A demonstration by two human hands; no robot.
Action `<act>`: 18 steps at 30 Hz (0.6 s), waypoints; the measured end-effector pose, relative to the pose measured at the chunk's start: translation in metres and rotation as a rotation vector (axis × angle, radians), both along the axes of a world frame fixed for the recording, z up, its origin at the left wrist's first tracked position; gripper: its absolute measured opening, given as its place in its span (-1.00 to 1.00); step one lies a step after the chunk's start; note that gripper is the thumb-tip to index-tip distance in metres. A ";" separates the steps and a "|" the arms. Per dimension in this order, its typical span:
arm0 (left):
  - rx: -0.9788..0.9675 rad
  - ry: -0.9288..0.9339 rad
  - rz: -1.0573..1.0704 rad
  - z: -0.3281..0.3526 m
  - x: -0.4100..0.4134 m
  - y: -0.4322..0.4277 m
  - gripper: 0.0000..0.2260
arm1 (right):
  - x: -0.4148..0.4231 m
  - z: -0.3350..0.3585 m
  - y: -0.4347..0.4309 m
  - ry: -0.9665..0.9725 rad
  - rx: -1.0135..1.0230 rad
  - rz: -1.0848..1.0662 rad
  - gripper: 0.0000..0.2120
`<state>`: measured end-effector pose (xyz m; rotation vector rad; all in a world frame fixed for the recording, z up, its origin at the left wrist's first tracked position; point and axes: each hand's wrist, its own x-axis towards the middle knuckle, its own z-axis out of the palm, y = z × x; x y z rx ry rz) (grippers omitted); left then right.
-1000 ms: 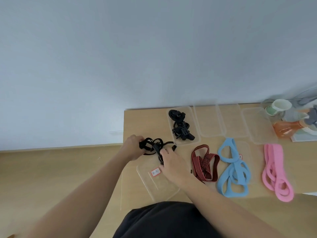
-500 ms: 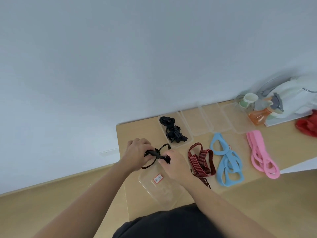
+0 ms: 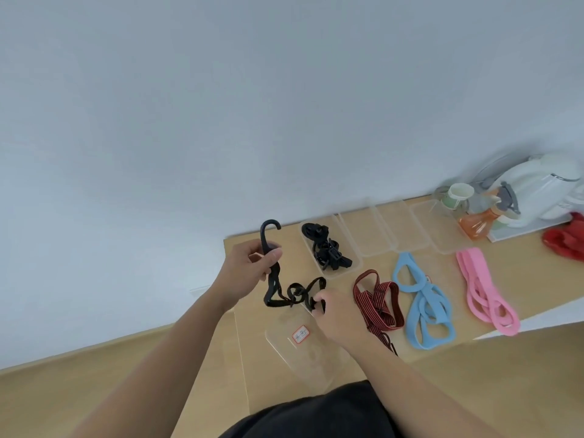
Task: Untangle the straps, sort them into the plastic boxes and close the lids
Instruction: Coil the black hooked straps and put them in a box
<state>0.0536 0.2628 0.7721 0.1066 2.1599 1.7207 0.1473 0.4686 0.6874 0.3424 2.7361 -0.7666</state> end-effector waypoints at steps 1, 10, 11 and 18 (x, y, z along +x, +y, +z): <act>0.019 0.015 0.004 0.008 -0.001 -0.001 -0.93 | -0.001 0.005 -0.002 0.055 0.066 0.014 -0.74; 0.058 0.172 -0.062 0.094 -0.010 0.010 -0.90 | -0.049 0.119 -0.038 0.403 -0.557 -0.020 -0.69; 0.059 0.193 -0.072 0.105 -0.012 0.013 -0.91 | -0.054 0.129 -0.039 0.430 -0.573 -0.043 -0.81; 0.190 0.347 0.087 0.174 -0.028 0.024 -0.89 | -0.064 0.171 -0.028 0.584 -0.522 -0.032 -0.72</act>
